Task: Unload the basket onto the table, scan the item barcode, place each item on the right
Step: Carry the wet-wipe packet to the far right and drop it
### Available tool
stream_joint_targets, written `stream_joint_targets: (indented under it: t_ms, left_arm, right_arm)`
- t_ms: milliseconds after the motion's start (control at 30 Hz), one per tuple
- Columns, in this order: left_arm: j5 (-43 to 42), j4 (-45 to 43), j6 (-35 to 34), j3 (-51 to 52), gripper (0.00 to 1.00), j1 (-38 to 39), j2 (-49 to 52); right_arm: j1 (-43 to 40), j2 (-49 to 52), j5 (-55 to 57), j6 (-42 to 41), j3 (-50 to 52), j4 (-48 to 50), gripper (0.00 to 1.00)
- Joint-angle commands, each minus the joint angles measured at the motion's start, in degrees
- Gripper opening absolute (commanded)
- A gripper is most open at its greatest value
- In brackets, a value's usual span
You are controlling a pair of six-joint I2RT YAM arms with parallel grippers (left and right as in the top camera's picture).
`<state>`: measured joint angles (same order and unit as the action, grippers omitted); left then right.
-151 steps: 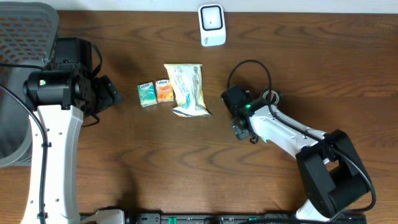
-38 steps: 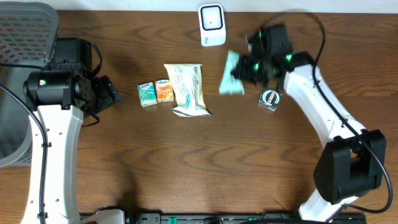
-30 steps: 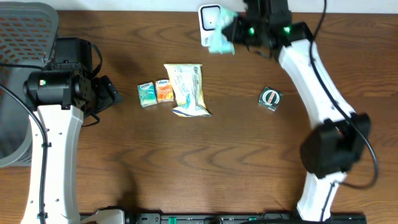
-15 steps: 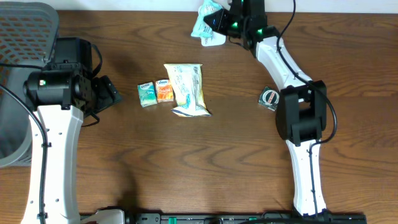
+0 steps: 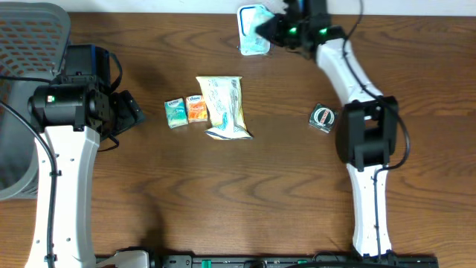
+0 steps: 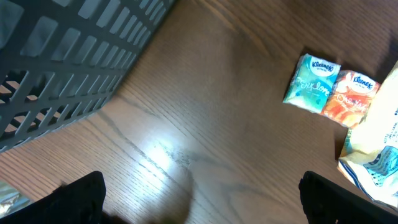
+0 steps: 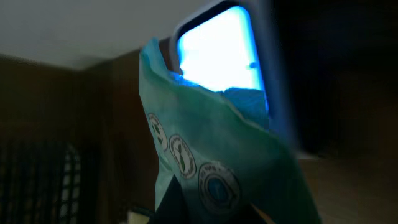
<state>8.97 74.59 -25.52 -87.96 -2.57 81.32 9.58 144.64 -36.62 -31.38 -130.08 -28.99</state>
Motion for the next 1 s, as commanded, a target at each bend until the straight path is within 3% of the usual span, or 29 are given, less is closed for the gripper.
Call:
stream_joint_targets:
  t_ms: [0,100,333,533,567,633,667,700,767,967]
  left_arm:
    - [0.5,0.2,-0.5,0.0,0.98,-0.3,0.3]
    - [0.5,0.2,-0.5,0.0,0.98,-0.3,0.3]
    - [0.5,0.2,-0.5,0.0,0.98,-0.3,0.3]
    - [0.5,0.2,-0.5,0.0,0.98,-0.3,0.3]
    - [0.5,0.2,-0.5,0.0,0.98,-0.3,0.3]
    - [0.5,0.2,-0.5,0.0,0.98,-0.3,0.3]
    - [0.5,0.2,-0.5,0.0,0.98,-0.3,0.3]
    - [0.5,0.2,-0.5,0.0,0.98,-0.3,0.3]
    - [0.5,0.2,-0.5,0.0,0.98,-0.3,0.3]
    - [0.5,0.2,-0.5,0.0,0.98,-0.3,0.3]
  right_arm:
    - [-6.1,-4.9,3.1,7.2,-4.6,-6.2,0.01]
    - [-11.1,-7.3,8.0,11.9,-6.7,-15.3,0.01]
    - [-21.7,-9.3,32.0,22.2,-6.2,-34.6,0.01]
    - [-26.5,-9.2,47.4,22.2,-2.4,-37.5,0.04]
    - [-27.2,-9.2,50.8,22.2,-1.6,-37.7,0.11]
    - [-28.3,-9.2,52.9,22.2,-0.3,-37.9,0.35]
    - [-28.8,-9.3,53.0,22.2,0.4,-38.0,0.56]
    - [-29.2,-9.2,53.0,22.1,1.1,-38.1,0.86]
    - [-29.9,-9.2,53.0,20.9,2.4,-38.6,0.94]
    - [-29.9,-9.8,48.8,20.7,2.4,-42.3,0.99]
